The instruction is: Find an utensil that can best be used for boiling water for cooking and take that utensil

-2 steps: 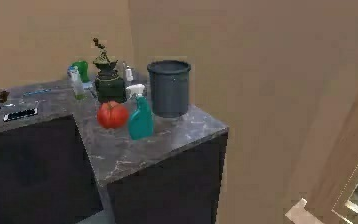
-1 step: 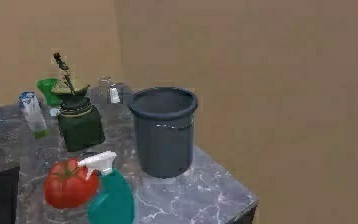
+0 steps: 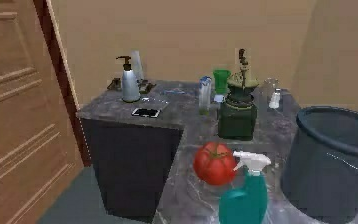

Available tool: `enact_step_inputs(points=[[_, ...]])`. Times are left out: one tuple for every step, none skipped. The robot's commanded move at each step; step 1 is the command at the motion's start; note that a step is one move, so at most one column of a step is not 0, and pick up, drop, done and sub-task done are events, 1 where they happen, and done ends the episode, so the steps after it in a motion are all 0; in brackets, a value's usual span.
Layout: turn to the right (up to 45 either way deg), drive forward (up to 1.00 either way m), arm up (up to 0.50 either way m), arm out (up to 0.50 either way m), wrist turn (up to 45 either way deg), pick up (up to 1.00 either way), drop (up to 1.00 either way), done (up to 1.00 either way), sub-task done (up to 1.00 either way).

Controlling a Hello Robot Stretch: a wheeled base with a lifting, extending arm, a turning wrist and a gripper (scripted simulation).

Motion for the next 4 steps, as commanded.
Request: enact_step_inputs(points=[[-42.0,0.00,0.00,0.00,0.0,0.00,0.00,0.00,0.00],[0.0,0.00,0.50,0.00,0.0,0.00,0.00,0.00,0.00],[0.0,0.00,0.38,0.00,0.0,0.00,0.00,0.00,0.00],[0.0,0.00,0.00,0.18,0.0,0.00,0.00,0.00,0.00]])
